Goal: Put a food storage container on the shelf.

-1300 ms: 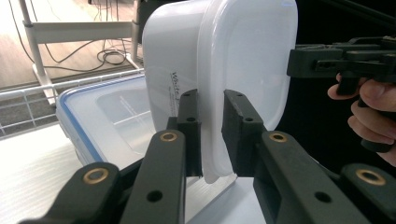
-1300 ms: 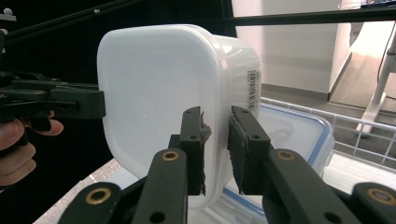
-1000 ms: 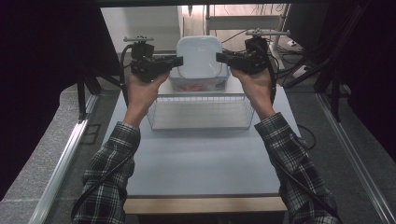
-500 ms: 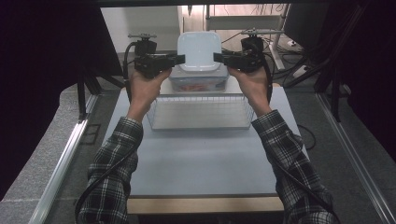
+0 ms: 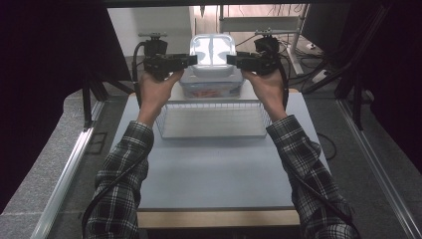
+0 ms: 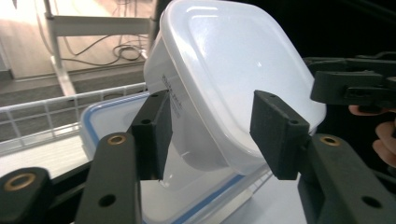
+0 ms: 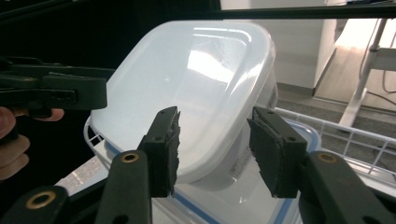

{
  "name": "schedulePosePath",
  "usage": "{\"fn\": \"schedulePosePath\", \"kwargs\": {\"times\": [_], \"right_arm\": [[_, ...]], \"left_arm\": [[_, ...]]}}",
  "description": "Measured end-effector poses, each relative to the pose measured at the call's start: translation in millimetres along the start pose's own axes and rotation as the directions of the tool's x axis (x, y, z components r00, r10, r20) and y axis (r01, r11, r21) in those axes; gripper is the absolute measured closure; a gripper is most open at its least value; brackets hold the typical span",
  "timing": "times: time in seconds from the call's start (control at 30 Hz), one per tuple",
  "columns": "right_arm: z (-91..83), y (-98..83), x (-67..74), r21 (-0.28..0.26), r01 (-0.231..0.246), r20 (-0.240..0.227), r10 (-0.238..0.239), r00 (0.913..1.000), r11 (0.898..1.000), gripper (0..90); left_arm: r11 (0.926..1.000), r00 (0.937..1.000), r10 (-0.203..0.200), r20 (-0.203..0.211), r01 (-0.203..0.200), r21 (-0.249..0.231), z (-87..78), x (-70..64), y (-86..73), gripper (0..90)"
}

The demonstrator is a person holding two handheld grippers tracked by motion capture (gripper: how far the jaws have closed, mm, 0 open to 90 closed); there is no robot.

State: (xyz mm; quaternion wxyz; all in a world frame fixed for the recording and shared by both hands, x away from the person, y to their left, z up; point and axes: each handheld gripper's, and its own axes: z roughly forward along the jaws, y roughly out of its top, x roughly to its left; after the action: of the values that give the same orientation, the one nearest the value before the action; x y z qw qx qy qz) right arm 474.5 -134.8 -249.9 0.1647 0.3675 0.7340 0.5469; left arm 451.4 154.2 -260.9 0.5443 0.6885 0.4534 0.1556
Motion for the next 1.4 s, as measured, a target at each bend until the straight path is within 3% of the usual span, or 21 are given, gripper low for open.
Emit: {"fn": "schedulePosePath", "kwargs": {"times": [0.3,0.63,0.77,0.97,1.03,1.17,1.27,1.4], "right_arm": [[4.3,3.2,-0.4,-0.017,0.003,0.032,-0.002,0.9995,1.0,52.2],[3.2,4.1,-3.8,-0.029,0.004,0.036,-0.003,0.9993,1.0,52.6],[-0.7,4.1,-4.7,-0.035,0.003,0.018,-0.003,0.9998,0.999,49.8],[-7.3,-1.4,-3.4,-0.026,0.039,-0.025,-0.04,0.9989,0.999,36.5],[-10.2,-5.6,-3.3,-0.025,0.05,-0.032,-0.05,0.9982,0.998,32.6],[-14.0,-15.8,-3.1,-0.018,0.06,-0.074,-0.062,0.9953,0.998,25.1],[-16.7,-23.9,-2.4,-0.014,0.069,-0.095,-0.07,0.993,0.997,21.8],[-19.4,-34.9,0.1,-0.005,0.09,-0.1,-0.09,0.9909,0.996,18.7]], "left_arm": [[0.9996,0.9979,0.024,-0.061,-0.023,0.018,4.7,-3.6,10.1,46.6],[0.9996,0.9978,0.028,-0.061,-0.028,-0.002,4.2,-3.3,9.4,46.4],[0.9986,0.9983,0.049,-0.031,-0.05,-0.019,-2.1,-4.2,8.9,41.8],[0.9957,0.9957,0.092,0.003,-0.092,-0.002,-10.7,-6.7,0.8,30.5],[0.9952,0.995,0.098,0.019,-0.098,0.002,-12.8,-6.9,-4.4,25.4],[0.9932,0.9933,0.115,0.012,-0.115,0.017,-16.1,-8.7,-16.0,16.5],[0.9944,0.9939,0.105,0.034,-0.105,0.01,-20.2,-10.1,-24.8,13.9],[0.9925,0.9917,0.12,0.046,-0.121,0.014,-24.5,-16.2,-38.0,10.8]]}}
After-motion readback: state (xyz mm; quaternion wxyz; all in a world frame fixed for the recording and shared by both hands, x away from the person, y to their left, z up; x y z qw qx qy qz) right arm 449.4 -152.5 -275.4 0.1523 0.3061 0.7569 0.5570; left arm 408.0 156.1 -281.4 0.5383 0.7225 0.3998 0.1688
